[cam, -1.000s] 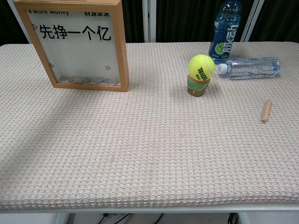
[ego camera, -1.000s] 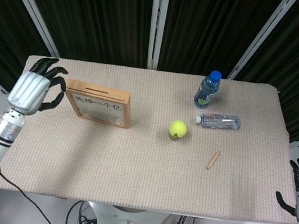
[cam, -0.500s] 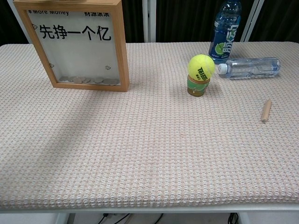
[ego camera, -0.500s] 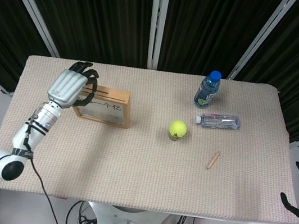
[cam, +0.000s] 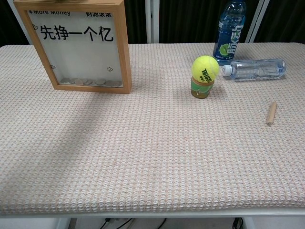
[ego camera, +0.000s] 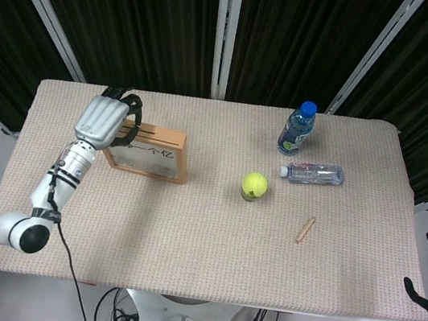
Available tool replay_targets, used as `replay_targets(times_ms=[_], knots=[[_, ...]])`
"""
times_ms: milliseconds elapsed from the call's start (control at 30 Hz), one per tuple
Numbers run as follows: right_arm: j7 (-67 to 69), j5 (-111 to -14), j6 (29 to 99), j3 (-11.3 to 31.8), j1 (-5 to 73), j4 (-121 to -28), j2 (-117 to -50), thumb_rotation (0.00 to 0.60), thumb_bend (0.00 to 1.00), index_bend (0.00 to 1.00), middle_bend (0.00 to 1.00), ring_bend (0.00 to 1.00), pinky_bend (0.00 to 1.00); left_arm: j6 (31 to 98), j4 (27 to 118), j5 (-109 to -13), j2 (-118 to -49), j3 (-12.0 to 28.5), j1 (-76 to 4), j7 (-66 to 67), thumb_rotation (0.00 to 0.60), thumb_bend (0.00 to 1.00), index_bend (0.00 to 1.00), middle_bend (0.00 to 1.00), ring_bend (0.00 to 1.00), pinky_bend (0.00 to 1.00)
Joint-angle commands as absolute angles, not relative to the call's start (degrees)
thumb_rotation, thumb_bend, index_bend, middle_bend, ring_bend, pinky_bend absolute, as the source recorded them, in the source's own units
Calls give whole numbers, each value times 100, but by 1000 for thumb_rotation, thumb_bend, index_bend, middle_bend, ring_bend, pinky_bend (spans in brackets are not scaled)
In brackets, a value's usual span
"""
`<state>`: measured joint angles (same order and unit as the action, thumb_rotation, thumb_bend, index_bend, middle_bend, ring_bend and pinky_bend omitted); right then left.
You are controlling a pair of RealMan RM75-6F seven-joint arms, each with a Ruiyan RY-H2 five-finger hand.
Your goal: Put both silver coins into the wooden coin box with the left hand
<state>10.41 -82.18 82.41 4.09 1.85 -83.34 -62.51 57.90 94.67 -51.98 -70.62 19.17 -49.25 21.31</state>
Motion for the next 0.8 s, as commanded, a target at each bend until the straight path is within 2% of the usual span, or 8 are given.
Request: replay_targets(times_ms=[33, 800], knots=[[1062, -8215, 8234, 409, 184, -8312, -6250, 600, 234, 0, 0, 0, 0, 5813, 9405, -5079, -7113, 1916, -4969, 2181, 600, 453, 616, 284, 105, 146], [1019, -8220, 8200, 396, 192, -8300, -6270, 600, 234, 0, 0, 0, 0, 5949, 9513, -4753, -7154, 1801, -5002, 2282, 600, 454, 617, 284, 105, 145]])
